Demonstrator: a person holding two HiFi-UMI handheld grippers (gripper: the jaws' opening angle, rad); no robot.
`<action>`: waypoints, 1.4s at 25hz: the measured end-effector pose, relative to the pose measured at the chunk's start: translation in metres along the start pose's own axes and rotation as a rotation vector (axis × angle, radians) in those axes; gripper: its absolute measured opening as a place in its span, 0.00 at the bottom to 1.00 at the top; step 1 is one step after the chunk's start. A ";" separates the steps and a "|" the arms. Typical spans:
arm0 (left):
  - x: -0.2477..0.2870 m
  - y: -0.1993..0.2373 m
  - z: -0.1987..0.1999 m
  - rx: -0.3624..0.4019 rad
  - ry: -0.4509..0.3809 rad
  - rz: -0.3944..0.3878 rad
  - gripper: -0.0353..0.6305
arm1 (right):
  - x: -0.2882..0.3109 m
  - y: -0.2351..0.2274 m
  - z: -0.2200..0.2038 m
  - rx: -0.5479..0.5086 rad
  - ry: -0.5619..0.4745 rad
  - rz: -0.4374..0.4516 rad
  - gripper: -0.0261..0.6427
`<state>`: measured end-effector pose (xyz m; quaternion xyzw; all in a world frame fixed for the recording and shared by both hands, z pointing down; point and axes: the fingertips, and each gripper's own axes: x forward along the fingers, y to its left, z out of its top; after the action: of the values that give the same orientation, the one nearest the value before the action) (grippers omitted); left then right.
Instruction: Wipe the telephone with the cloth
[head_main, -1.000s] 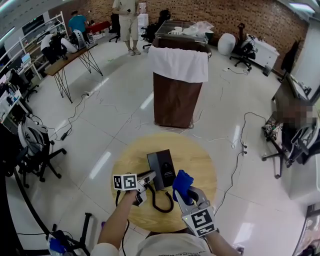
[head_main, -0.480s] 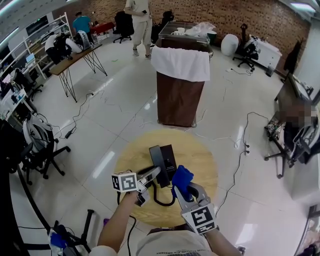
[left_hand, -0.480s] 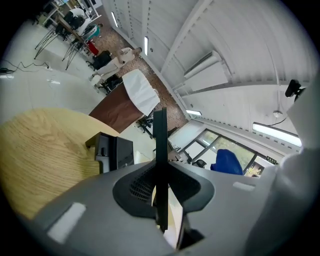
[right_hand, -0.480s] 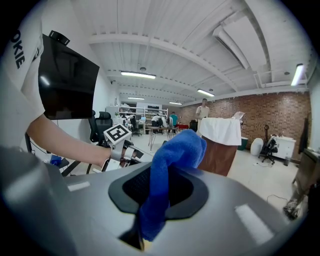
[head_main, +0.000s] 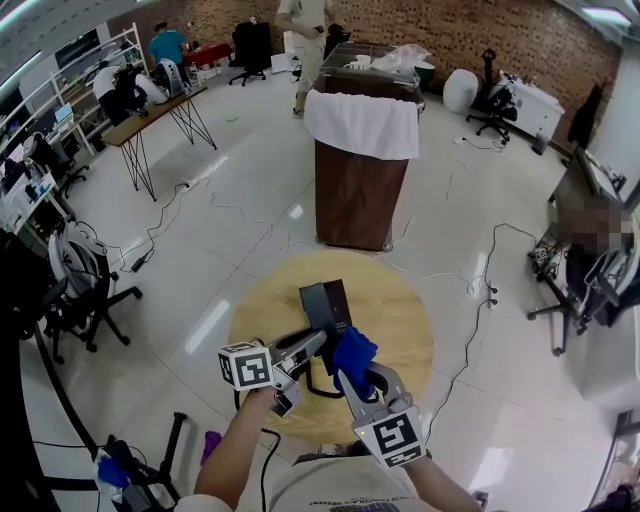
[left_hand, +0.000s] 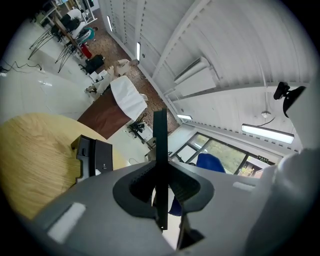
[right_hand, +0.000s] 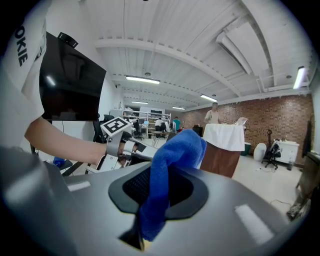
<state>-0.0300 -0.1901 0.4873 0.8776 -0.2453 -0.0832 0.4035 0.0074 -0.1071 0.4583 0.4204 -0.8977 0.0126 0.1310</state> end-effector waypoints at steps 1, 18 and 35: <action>-0.001 -0.002 -0.001 -0.003 -0.001 -0.002 0.15 | -0.001 0.001 0.001 0.000 -0.005 -0.001 0.13; -0.013 -0.023 -0.004 0.017 -0.009 -0.023 0.15 | 0.001 0.003 0.033 -0.044 -0.071 0.003 0.13; -0.020 -0.040 -0.009 0.068 0.007 -0.037 0.15 | 0.012 0.000 0.075 -0.103 -0.147 0.004 0.13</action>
<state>-0.0297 -0.1519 0.4623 0.8954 -0.2304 -0.0790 0.3727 -0.0168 -0.1264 0.3890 0.4112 -0.9052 -0.0641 0.0864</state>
